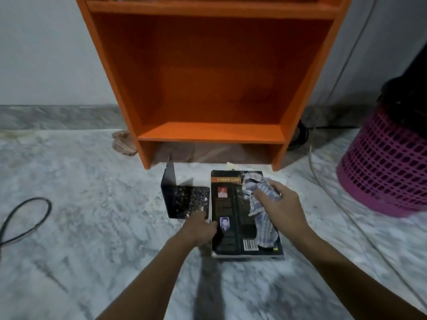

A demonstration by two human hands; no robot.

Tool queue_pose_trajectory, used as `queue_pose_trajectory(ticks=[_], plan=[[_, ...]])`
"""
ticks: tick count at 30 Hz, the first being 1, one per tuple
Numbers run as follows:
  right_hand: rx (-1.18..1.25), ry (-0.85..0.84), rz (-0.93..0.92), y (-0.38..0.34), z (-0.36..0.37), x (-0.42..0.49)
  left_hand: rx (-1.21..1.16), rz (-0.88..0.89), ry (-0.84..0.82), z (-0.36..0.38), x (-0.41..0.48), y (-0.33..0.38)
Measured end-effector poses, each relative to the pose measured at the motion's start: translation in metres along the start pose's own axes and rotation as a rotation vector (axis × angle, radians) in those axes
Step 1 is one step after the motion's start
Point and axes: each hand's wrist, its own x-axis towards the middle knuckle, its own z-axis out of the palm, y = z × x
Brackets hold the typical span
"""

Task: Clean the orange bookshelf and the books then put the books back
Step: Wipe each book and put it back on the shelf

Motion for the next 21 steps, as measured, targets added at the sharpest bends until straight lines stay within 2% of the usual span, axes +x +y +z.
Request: queue_pose_trajectory(ticks=[2,4,7,9,11,14,21], plan=[[-0.091,0.086,-0.139,0.011,-0.006,-0.011,-0.078,-0.011,-0.003,0.008,0.003,-0.011],[-0.189,0.040,-0.252,0.020,-0.005,-0.023,-0.175,-0.053,-0.027,0.010,0.008,-0.017],[-0.412,-0.295,-0.409,0.039,0.012,-0.041,-0.314,-0.124,-0.101,0.007,0.015,-0.023],[-0.612,-0.508,-0.675,0.051,0.026,-0.041,-0.338,-0.159,-0.162,0.005,0.019,-0.026],[-0.668,-0.577,-0.883,0.062,0.035,-0.032,-0.349,-0.173,-0.198,0.003,0.021,-0.026],[-0.625,-0.536,-0.741,0.058,0.036,-0.004,-0.384,-0.141,-0.224,0.001,0.019,-0.023],[-0.575,0.006,-0.338,0.053,0.016,0.112,-0.447,-0.132,-0.237,0.000,0.015,-0.017]])
